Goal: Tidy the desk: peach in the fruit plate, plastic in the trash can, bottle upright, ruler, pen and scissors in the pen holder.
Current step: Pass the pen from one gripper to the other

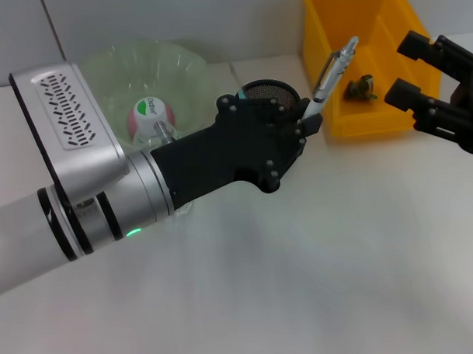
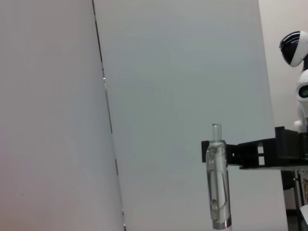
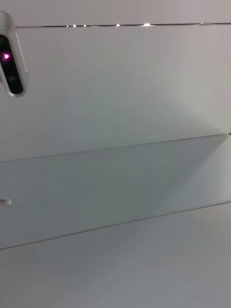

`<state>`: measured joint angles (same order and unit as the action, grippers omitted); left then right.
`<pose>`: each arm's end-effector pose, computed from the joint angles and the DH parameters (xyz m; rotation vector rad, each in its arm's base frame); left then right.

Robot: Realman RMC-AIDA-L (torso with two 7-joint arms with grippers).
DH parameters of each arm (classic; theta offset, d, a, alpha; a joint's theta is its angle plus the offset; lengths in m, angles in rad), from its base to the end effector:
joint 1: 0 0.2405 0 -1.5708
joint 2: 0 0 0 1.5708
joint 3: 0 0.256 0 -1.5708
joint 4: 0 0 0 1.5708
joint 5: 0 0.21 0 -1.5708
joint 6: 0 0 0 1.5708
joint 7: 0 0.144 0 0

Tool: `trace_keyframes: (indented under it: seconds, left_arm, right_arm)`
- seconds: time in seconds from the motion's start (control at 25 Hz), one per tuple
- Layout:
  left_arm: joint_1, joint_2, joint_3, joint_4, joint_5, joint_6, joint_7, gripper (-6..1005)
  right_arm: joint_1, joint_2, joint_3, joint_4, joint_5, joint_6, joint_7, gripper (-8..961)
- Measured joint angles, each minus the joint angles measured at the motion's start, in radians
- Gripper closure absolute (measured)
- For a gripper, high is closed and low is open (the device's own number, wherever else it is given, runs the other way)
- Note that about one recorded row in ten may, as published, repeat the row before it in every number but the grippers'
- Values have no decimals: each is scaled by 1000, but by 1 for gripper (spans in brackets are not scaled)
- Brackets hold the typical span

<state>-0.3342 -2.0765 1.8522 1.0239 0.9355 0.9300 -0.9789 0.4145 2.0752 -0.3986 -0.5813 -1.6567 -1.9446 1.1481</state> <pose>-0.1305 0.3114 -0.0779 -2.5701 -0.0133 -0.9802 0.2624 0.2825 0.0667 -2.2948 0.2934 1.3743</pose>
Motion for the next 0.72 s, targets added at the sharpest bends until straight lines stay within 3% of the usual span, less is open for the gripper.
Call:
trace_keyframes:
  seconds: [0.48,0.72]
  left_arm:
    - [-49,-1,8,-62,-3,-9,-3,860]
    - [-62,-1,10,-82,-4,-10,-6,860]
  right_arm:
    - [35,3,-55,86,-9,54,-69,130]
    - [50,6,-86,94,-6,104,-88,206]
